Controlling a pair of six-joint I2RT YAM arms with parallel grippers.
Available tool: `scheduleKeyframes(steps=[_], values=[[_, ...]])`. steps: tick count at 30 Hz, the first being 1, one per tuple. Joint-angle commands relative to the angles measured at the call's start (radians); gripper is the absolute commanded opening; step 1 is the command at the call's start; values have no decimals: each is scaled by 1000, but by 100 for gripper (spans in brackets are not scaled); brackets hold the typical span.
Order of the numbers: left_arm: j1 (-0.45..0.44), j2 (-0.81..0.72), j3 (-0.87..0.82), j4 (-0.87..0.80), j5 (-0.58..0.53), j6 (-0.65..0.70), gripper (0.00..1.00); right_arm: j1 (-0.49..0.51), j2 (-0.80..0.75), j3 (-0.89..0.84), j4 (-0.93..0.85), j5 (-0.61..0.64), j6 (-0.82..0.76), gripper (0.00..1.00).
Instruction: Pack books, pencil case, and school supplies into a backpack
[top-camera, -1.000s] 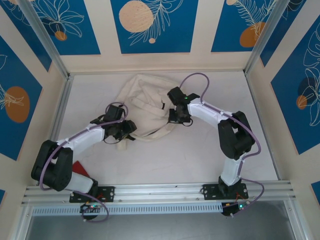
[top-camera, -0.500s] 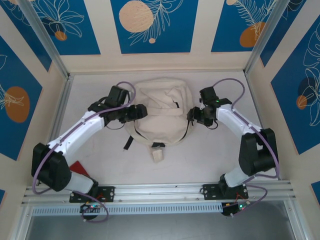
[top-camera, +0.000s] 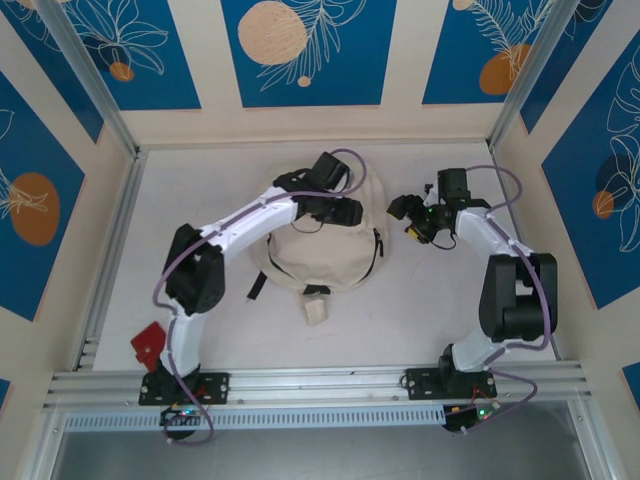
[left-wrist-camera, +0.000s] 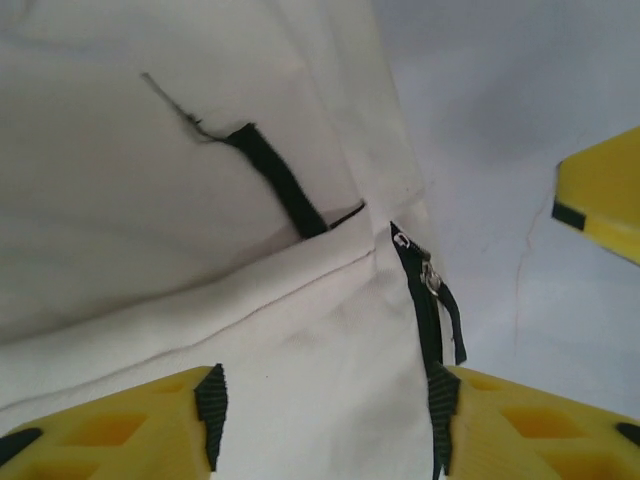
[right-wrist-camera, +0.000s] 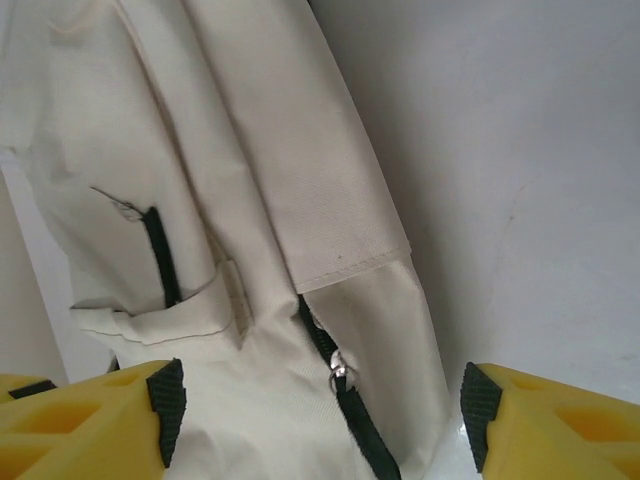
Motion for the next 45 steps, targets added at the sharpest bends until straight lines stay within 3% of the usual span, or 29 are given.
scheduleKeyframes(steps=[1, 9, 16, 18, 20, 29, 37, 45], values=[[-4, 86, 120, -67, -105, 24, 52, 0, 65, 50, 17, -104, -11, 71], [-3, 302, 395, -147, -177, -40, 50, 6, 130, 81, 22, -111, -22, 67], [-6, 395, 499, -206, -188, -47, 47, 10, 146, 81, 14, -94, -22, 67], [-10, 414, 516, -231, -204, -44, 45, 13, 149, 80, 14, -92, -22, 66], [-11, 430, 530, -257, -215, -45, 35, 19, 151, 79, 13, -90, -22, 65], [-11, 394, 519, -283, -226, -46, 0, 53, 142, 91, 2, -81, -25, 61], [-9, 194, 329, -155, -221, -29, 0, 93, 152, 100, 77, -207, -8, 61], [-1, 58, 138, -61, -231, -18, 0, 131, 242, 197, 71, -234, -4, 59]])
